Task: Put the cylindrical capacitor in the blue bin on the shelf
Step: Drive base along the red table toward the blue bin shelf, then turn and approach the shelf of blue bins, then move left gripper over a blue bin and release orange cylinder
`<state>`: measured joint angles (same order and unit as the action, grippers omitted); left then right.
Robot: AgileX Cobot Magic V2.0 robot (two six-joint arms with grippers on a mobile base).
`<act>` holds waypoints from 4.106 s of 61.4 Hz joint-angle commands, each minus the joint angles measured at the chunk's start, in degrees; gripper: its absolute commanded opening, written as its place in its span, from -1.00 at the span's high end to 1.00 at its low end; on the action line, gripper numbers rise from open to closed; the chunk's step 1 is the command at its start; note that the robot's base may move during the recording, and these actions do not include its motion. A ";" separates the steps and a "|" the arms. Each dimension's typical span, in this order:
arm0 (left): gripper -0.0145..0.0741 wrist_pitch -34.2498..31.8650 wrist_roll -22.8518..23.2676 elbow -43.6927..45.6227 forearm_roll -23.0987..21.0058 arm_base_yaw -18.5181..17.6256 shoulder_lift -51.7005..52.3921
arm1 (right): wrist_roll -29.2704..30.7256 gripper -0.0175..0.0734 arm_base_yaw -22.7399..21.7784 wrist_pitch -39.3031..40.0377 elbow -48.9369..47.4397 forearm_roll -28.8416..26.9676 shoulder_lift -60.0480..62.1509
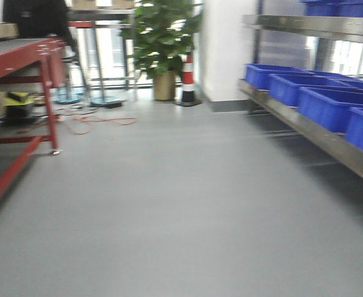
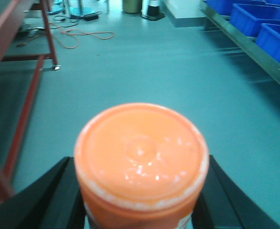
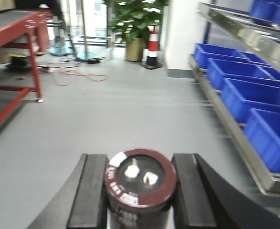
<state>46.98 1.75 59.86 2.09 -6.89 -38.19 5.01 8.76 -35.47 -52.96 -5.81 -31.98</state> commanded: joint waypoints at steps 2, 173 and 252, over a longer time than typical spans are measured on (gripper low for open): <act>0.92 -1.38 0.11 0.22 -0.28 -0.35 0.28 | 0.07 0.81 0.06 1.63 0.02 0.60 0.24; 0.92 -1.38 0.11 0.22 -0.28 -0.35 0.28 | 0.07 0.81 0.06 1.63 0.02 0.48 0.22; 0.92 -1.38 0.11 0.22 -0.28 -0.35 0.28 | 0.07 0.81 0.06 1.63 0.02 0.48 0.22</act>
<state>46.98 1.75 59.86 1.98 -6.89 -38.19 5.01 8.76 -35.47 -52.96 -5.81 -31.98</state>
